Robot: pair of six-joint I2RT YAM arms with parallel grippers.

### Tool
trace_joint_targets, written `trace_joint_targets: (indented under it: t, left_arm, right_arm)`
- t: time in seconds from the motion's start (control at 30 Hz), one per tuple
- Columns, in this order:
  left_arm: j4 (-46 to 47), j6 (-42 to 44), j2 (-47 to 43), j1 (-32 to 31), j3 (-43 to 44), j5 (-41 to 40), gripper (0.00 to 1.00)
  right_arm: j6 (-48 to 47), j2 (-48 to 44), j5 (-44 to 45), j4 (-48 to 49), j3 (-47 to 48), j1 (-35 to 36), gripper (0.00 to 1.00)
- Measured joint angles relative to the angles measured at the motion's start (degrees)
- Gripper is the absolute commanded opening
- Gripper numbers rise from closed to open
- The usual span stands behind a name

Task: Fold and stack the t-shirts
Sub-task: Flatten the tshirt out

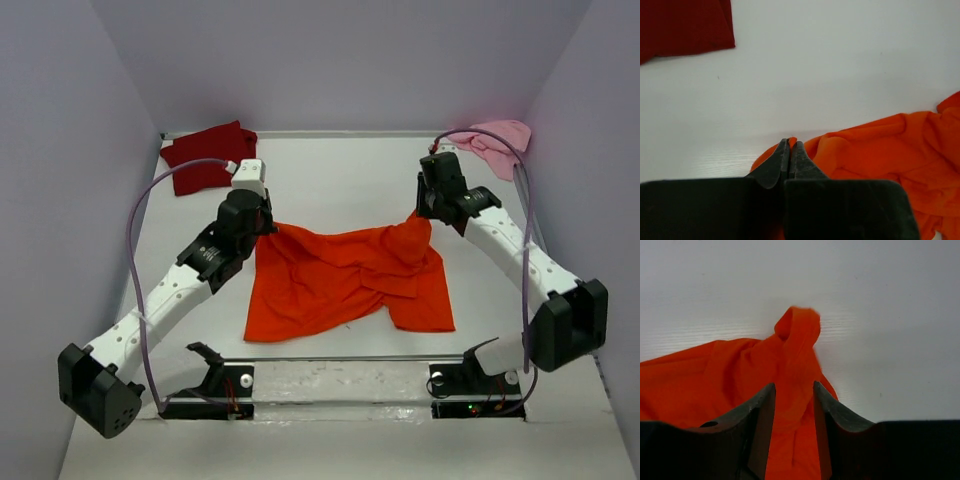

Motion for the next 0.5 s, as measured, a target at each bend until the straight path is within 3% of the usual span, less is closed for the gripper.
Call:
trace_joint_targets:
  t: [0.17,0.5]
  left_arm:
    - [2.54,0.81,0.66,0.02,-1.57,0.02,0.0]
    - [8.76,2.14,-3.39,0.02,-5.9,-1.57,0.0]
  right_arm:
    - [1.27,6.67,-2.05,0.42,-0.02,-0.04,0.5]
    - [7.87,-13.9,-13.94,0.92,-13.0,0.28,0.49]
